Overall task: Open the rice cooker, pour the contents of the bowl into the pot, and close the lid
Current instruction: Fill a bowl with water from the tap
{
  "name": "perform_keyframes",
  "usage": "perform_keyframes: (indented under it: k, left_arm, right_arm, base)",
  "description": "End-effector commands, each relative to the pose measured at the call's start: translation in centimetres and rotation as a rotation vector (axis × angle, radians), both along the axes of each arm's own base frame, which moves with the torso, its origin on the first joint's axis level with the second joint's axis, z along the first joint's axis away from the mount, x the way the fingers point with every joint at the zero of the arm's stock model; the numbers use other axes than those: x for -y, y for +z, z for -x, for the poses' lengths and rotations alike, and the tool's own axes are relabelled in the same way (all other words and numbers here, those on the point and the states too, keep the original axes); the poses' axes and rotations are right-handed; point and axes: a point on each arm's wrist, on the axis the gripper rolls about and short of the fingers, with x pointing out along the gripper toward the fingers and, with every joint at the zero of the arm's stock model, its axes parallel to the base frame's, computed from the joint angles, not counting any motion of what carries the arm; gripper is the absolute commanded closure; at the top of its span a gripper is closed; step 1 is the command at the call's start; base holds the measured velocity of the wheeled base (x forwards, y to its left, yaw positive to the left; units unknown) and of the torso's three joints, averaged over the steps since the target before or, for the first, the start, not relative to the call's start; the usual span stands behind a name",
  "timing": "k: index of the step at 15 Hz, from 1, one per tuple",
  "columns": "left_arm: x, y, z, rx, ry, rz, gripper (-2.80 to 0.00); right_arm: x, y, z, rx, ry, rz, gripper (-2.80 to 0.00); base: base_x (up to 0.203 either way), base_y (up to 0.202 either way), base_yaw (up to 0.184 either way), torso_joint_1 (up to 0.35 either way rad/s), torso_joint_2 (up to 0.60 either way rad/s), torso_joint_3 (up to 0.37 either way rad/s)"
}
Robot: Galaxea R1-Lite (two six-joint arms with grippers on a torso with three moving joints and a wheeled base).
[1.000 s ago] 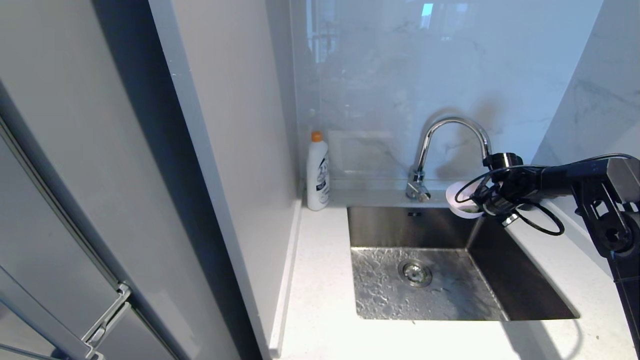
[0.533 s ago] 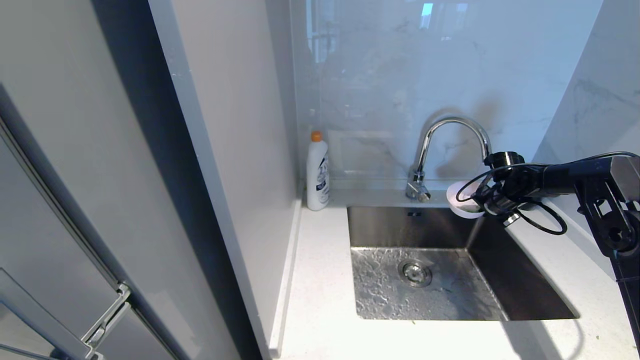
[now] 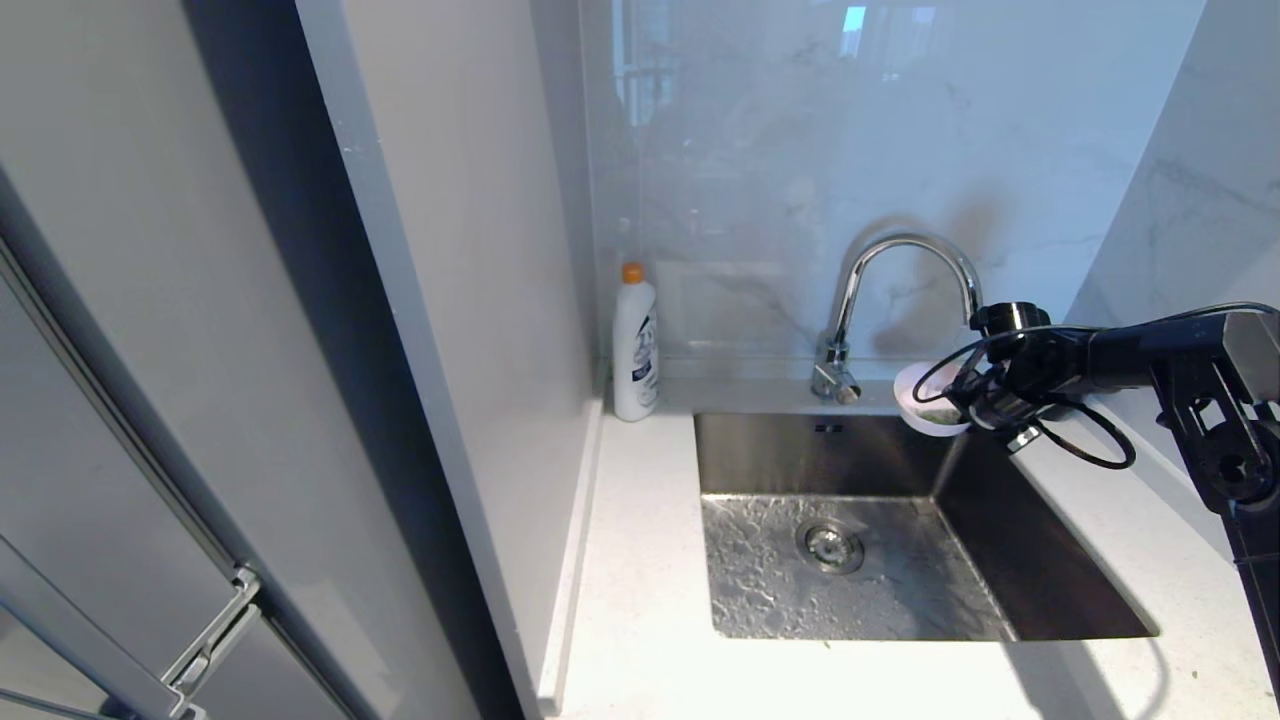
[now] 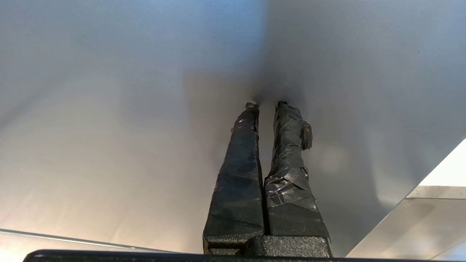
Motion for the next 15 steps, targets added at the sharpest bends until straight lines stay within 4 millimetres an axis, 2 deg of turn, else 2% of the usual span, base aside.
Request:
perform_keyframes:
  k: [1, 12, 15]
  left_arm:
    - [0.00, -0.01, 0.00, 0.000, 0.000, 0.000, 0.00]
    - [0.00, -0.02, 0.00, -0.002, -0.001, 0.000, 0.00]
    - [0.00, -0.02, 0.00, -0.002, -0.002, 0.000, 0.00]
  right_arm:
    - [-0.05, 0.12, 0.02, 0.002, -0.003, -0.002, 0.00]
    - [-0.33, -0.03, 0.36, -0.033, -0.015, -0.022, 0.00]
    - [-0.49, 0.56, 0.52, -0.025, -0.013, -0.055, 0.00]
  base:
    - [0.000, 0.000, 0.000, 0.000, 0.00, 0.000]
    - [0.000, 0.000, 0.000, 0.000, 0.00, 0.000]
    - [0.000, 0.000, 0.000, 0.000, 0.00, 0.000]
